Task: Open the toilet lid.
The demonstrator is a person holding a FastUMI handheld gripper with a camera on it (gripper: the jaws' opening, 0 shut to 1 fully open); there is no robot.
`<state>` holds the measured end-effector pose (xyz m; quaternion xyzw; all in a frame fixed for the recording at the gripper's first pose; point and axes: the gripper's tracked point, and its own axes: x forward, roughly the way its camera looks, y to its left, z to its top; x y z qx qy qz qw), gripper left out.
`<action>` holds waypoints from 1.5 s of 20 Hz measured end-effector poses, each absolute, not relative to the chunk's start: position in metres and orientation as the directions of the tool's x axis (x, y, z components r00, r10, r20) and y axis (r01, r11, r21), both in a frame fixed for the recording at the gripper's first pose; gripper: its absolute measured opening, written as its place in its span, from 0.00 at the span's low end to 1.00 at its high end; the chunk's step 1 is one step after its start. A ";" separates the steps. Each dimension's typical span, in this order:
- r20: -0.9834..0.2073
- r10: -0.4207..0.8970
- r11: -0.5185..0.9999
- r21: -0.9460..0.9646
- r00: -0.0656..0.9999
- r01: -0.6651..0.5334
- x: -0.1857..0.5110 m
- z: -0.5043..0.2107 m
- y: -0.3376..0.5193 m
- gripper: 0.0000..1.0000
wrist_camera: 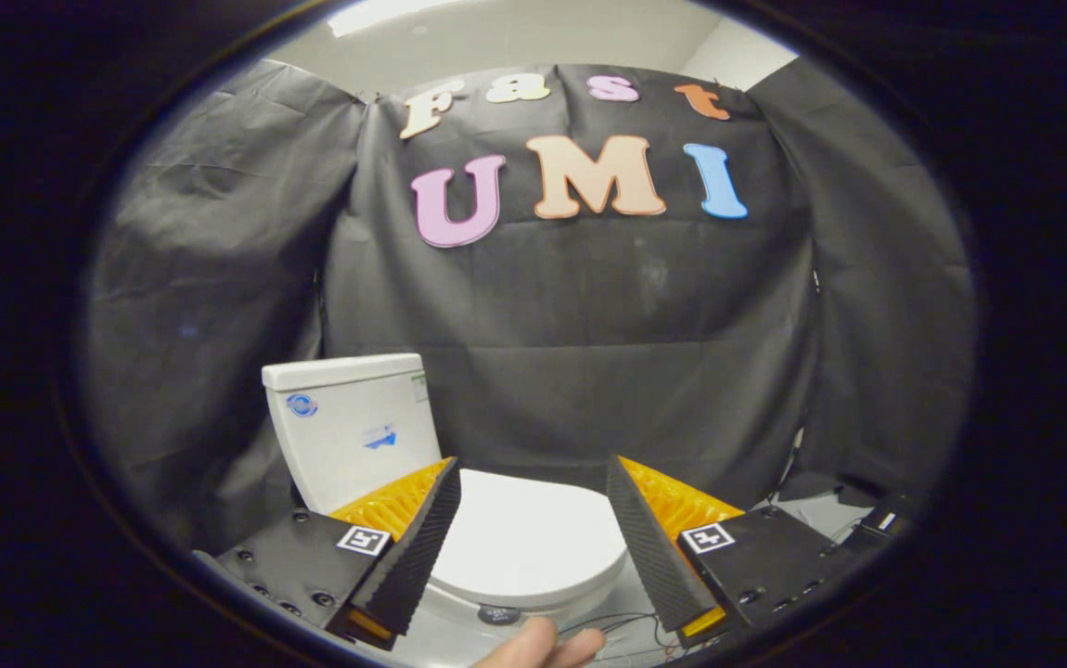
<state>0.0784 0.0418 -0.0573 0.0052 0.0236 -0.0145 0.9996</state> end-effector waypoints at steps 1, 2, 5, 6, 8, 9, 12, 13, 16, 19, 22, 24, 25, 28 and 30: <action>-0.047 -0.037 0.999 0.011 0.998 0.038 0.076 -0.058 0.044 0.98; -0.048 -0.048 0.999 0.010 0.998 0.049 0.074 -0.059 0.045 0.98; -0.051 -0.094 0.995 0.013 0.994 0.095 0.069 -0.065 0.042 0.98; -0.052 -0.095 0.995 0.026 0.994 0.097 0.069 -0.067 0.045 0.98; -0.053 -0.096 0.994 0.046 0.994 0.098 0.073 -0.069 0.052 0.98; -0.054 -0.090 0.994 0.051 0.994 0.093 0.076 -0.071 0.055 0.98; -0.087 -0.077 0.995 0.051 0.993 0.082 0.083 -0.081 0.062 0.98; -0.096 -0.078 0.995 0.052 0.992 0.083 0.083 -0.084 0.063 0.98; -0.113 -0.074 0.991 0.101 0.991 0.085 0.083 -0.095 0.066 0.98; -0.112 -0.076 0.981 0.170 0.991 0.095 0.082 -0.105 0.067 0.98; -0.150 -0.079 0.965 0.235 0.985 0.114 0.081 -0.126 0.070 0.98; -0.182 -0.090 0.942 0.303 0.979 0.143 0.081 -0.144 0.066 0.98; -0.185 -0.090 0.918 0.365 0.979 0.154 0.080 -0.150 0.064 0.98; -0.175 -0.096 0.785 0.592 0.980 0.182 0.083 -0.168 0.060 0.99; -0.206 -0.117 0.673 0.703 0.971 0.230 0.077 -0.198 0.055 0.99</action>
